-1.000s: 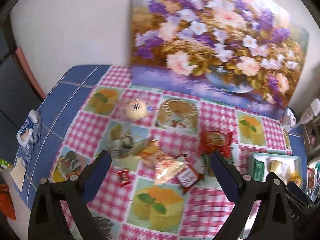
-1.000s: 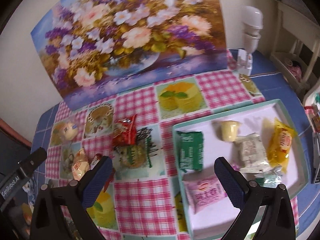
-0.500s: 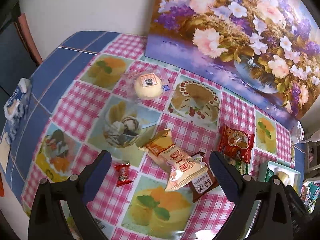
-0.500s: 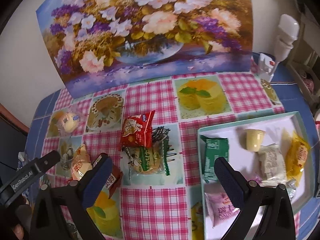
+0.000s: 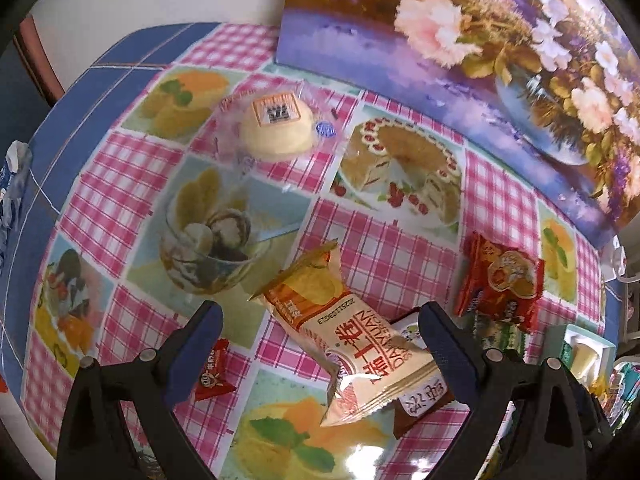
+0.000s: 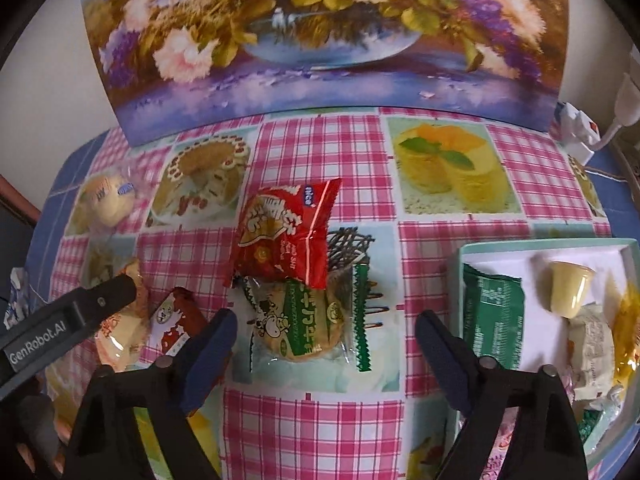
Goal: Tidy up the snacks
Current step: 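Grasp the cream roll bag with the left tool while the right tool grasps the green-label bun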
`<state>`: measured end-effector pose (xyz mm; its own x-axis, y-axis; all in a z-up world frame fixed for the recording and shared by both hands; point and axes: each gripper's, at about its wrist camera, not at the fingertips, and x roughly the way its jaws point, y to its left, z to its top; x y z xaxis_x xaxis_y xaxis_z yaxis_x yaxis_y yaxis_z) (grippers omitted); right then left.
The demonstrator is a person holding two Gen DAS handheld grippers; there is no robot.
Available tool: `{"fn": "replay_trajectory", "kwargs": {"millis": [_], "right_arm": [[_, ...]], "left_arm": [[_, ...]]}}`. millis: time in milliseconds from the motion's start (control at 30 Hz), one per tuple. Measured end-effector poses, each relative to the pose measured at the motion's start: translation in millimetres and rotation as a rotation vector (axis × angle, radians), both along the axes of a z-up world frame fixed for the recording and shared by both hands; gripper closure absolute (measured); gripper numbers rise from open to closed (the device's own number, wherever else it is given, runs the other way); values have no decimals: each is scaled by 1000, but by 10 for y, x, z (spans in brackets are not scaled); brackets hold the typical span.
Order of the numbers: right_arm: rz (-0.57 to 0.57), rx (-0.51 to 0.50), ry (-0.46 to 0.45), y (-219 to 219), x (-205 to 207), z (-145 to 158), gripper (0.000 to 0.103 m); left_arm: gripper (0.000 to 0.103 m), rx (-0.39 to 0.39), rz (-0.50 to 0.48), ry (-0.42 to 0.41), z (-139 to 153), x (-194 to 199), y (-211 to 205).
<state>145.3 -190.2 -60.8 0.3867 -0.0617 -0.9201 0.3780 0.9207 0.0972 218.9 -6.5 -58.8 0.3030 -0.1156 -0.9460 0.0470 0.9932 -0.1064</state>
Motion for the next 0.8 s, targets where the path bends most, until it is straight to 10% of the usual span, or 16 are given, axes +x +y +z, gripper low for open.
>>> {"fn": "replay_trajectory", "kwargs": {"millis": [200, 467, 800], "right_arm": [[23, -15, 22, 69, 61, -104, 16], [42, -26, 47, 146, 106, -218, 29], [42, -36, 25, 145, 98, -200, 46]], "left_arm": [[8, -5, 6, 25, -123, 6, -16], [55, 6, 3, 40, -205, -11, -45], [65, 18, -11, 16, -194, -28, -88]]}}
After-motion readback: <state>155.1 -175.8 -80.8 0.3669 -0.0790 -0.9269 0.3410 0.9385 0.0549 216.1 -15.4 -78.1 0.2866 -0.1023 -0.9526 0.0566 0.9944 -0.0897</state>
